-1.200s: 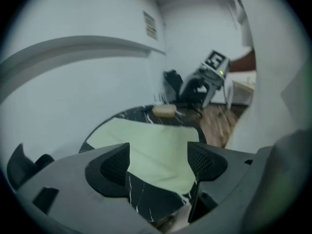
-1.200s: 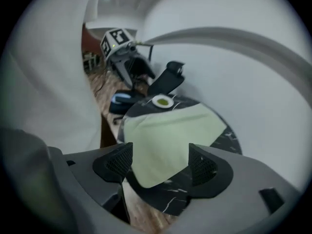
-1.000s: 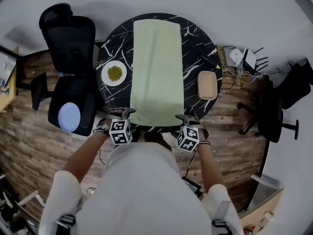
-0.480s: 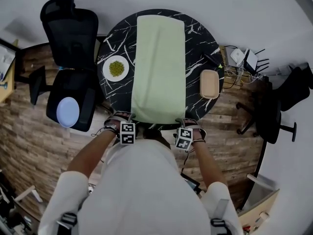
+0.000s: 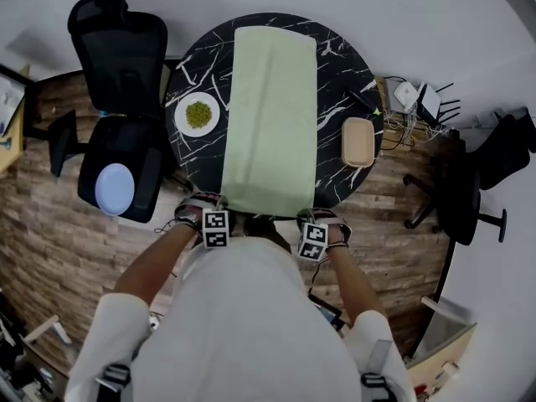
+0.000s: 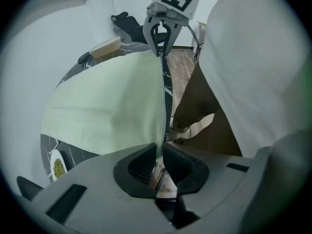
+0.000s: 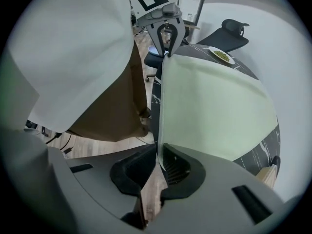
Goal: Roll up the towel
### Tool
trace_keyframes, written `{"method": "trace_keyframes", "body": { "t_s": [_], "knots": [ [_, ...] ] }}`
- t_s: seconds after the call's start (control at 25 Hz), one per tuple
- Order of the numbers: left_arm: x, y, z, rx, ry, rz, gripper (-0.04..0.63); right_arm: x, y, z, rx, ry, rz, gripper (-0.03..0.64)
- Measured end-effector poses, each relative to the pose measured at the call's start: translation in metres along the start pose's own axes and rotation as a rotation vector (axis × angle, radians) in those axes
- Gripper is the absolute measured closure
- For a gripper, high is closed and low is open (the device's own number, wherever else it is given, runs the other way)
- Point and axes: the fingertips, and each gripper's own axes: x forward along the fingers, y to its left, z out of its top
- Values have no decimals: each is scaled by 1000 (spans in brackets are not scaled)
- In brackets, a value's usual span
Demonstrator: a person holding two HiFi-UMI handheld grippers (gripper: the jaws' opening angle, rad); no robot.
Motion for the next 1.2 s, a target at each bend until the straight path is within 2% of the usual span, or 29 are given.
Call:
{"method": "trace_keyframes", "body": {
  "t_s": [0.04,0.24,0.48,0.6,0.72,0.88,1.04,1.2],
  "knots": [
    [-1,-1,-1,3,4,-2,569,-1,2,1,4,-5,1,601],
    [-13,-6,-10,-42,-8,-14,577,-15,6,8,54,-48,27,603],
    [-36,-27,-9,-70,-45,-129,577,-40,38,19,72,-37,226,603],
    [-49,-27,-7,-107,-66,-170,577,-52,37,21,105,-49,260,603],
    [-61,-9,-6,-165,-86,-149,577,-64,8,24,164,-94,196,603],
    [-70,34,-4,-235,-123,-64,577,-77,-46,25,226,-134,66,603],
    [-72,83,-2,-288,-137,47,577,-79,-98,26,253,-142,-68,603],
    [-63,120,-3,-328,-111,106,577,-69,-139,26,254,-123,-154,603]
  ]
}}
